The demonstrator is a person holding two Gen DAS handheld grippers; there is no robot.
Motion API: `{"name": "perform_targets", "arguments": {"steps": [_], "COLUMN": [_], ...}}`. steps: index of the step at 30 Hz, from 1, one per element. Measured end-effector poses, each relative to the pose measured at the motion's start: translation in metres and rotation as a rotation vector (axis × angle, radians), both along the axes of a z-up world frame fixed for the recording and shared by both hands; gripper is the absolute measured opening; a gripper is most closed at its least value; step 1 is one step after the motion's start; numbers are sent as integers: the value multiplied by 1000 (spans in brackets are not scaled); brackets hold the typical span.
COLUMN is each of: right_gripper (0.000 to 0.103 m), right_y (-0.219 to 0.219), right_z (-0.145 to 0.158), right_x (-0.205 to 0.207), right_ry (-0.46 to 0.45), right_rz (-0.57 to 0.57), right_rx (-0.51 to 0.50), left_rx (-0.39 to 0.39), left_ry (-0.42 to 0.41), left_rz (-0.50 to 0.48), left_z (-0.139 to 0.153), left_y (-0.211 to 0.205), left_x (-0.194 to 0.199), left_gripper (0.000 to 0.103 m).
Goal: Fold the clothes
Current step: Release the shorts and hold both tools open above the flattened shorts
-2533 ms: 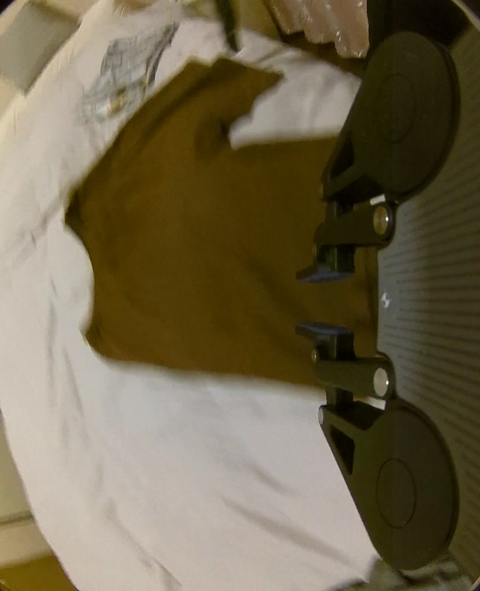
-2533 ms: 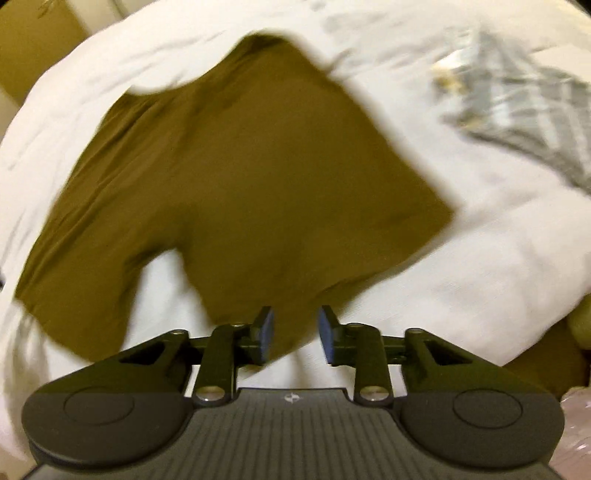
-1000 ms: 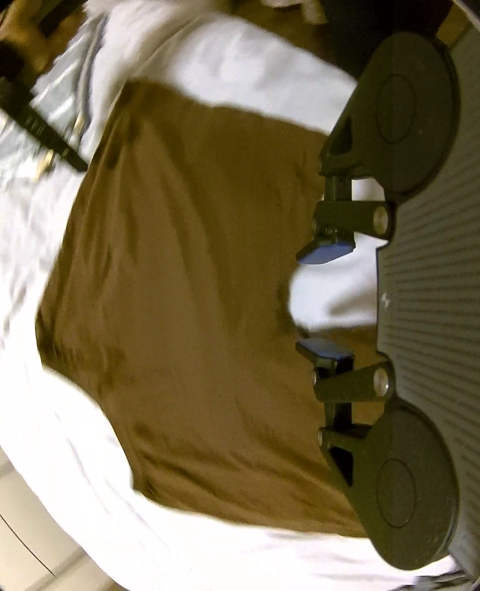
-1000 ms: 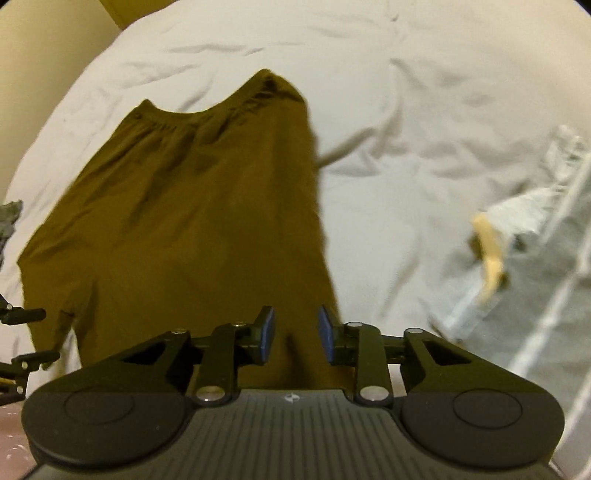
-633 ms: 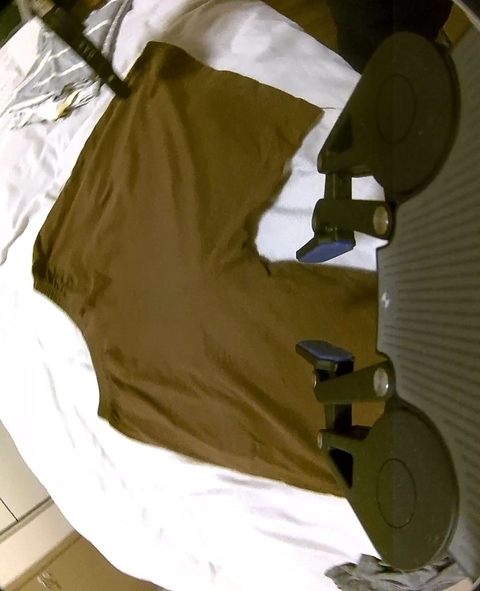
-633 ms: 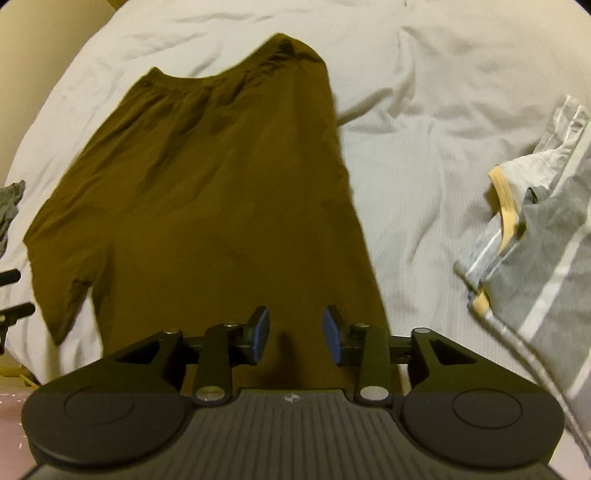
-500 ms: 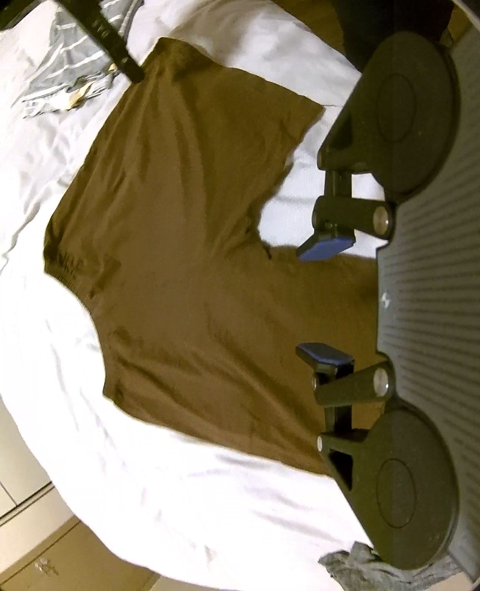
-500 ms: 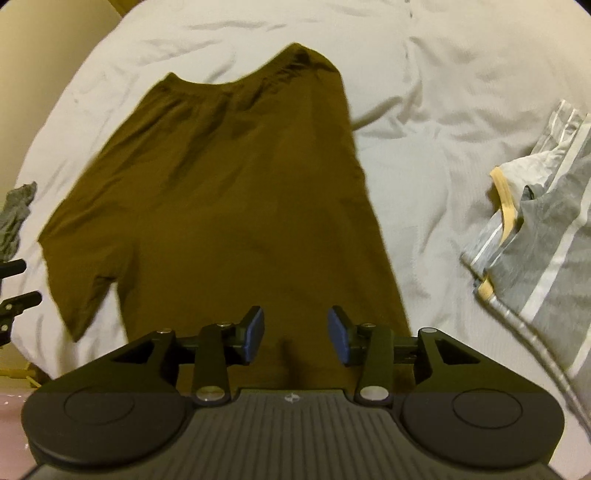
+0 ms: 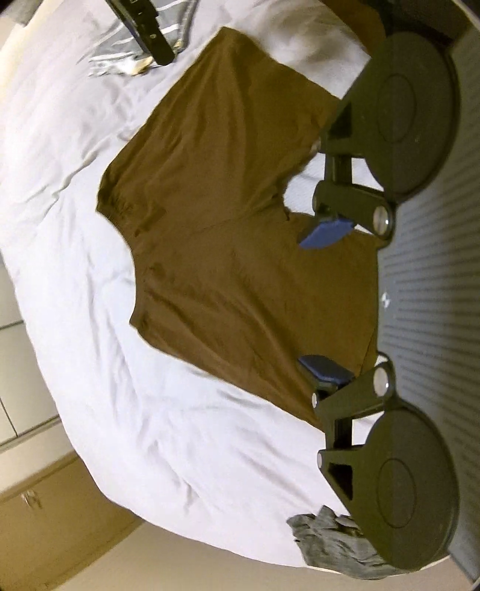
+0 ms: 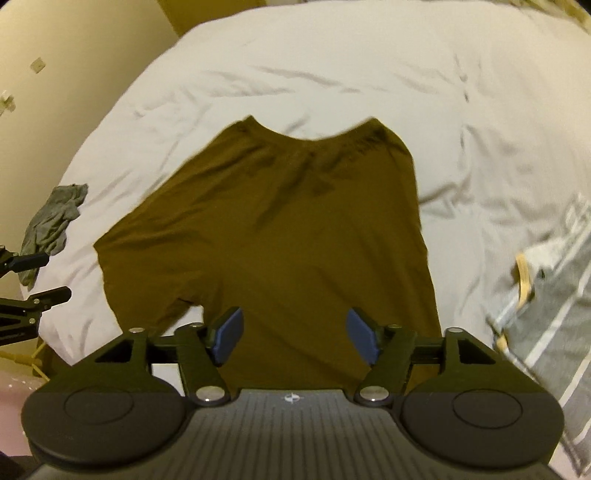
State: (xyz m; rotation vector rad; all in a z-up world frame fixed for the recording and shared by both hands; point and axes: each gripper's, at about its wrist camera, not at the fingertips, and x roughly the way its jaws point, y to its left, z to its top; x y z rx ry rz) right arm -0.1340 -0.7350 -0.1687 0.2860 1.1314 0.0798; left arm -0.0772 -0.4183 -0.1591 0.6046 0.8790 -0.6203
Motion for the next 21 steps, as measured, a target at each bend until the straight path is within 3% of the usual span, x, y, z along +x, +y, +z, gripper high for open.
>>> {"name": "perform_targets", "arguments": {"steps": [4,6,13,21], "right_gripper": [80,88,88,88], "right_y": [12,18,39,68], "right_z": [12,18,25,34], "right_x": [5,7,9,1], "right_ry": [-4,-11,7,30], "right_rz": [4,-11,-76,-146], "right_rx": [-25,-35,-62,-117], "left_rx": [-41,-53,-73,-65], "left_ry": [20,25,23,77], "left_rz": [49,58,69,50], "left_z": [7,9,14,2], "left_y": [10,14,31,54], "left_x": [2,5,22,38], "left_gripper": [69,74,102,102]}}
